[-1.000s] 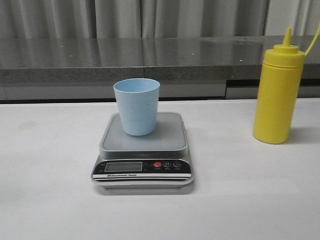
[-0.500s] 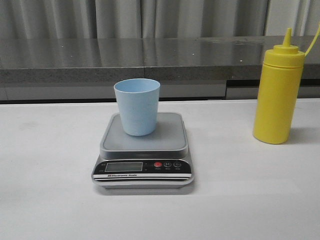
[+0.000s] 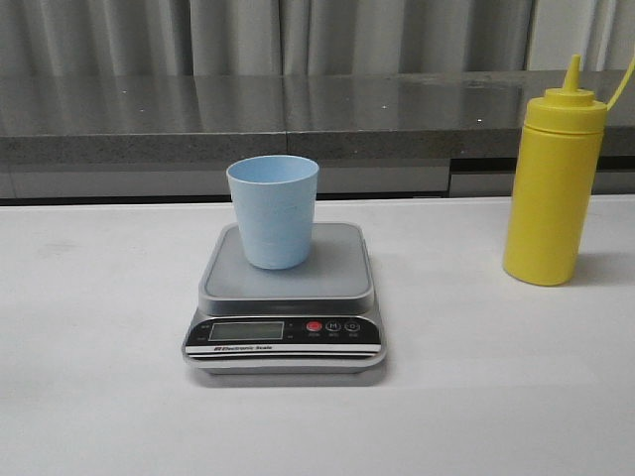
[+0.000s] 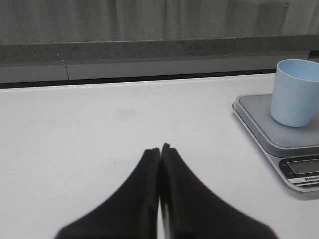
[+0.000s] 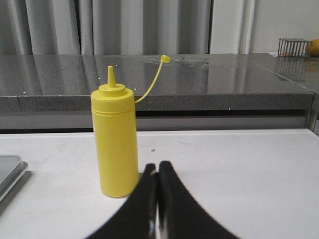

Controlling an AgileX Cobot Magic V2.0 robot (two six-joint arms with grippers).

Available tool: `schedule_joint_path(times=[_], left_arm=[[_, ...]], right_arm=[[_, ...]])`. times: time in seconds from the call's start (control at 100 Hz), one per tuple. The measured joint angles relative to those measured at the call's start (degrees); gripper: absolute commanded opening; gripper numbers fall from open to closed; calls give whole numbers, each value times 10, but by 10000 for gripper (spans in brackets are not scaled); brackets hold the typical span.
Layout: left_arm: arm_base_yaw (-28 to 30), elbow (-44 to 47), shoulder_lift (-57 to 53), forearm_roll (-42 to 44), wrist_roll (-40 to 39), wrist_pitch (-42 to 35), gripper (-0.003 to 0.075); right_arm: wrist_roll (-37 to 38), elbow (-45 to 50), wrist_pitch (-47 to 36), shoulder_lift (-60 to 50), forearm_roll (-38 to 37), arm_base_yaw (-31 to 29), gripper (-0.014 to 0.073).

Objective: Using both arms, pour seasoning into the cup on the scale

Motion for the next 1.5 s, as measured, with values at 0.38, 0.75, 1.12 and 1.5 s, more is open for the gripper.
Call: schedule_joint_path(times=[0.38, 0.75, 1.12, 1.5], left_arm=[[0, 0, 0, 0, 0, 0, -20], [35, 29, -24, -4, 0, -7, -20], [68, 29, -85, -4, 1, 48, -20], [70, 29, -85, -4, 3, 68, -20]], right_arm=[[0, 0, 0, 0, 0, 0, -60], [0, 0, -1, 0, 0, 0, -60], [0, 0, -1, -1, 0, 0, -60], [0, 0, -1, -1, 0, 0, -60]])
